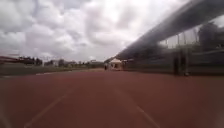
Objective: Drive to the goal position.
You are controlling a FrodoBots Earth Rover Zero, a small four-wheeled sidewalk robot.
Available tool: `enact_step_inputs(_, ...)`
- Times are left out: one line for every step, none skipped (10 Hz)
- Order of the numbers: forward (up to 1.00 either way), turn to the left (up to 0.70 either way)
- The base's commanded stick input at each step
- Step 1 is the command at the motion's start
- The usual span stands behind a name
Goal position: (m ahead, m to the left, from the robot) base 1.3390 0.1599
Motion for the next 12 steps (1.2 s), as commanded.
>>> enact_step_inputs(0.70, 0.00)
enact_step_inputs(0.70, 0.00)
enact_step_inputs(0.70, 0.00)
enact_step_inputs(0.70, 0.00)
enact_step_inputs(0.70, 0.00)
enact_step_inputs(0.70, 0.00)
enact_step_inputs(0.70, 0.00)
enact_step_inputs(0.70, 0.00)
enact_step_inputs(0.70, 0.00)
enact_step_inputs(0.70, 0.01)
enact_step_inputs(0.70, 0.15)
enact_step_inputs(0.70, 0.29)
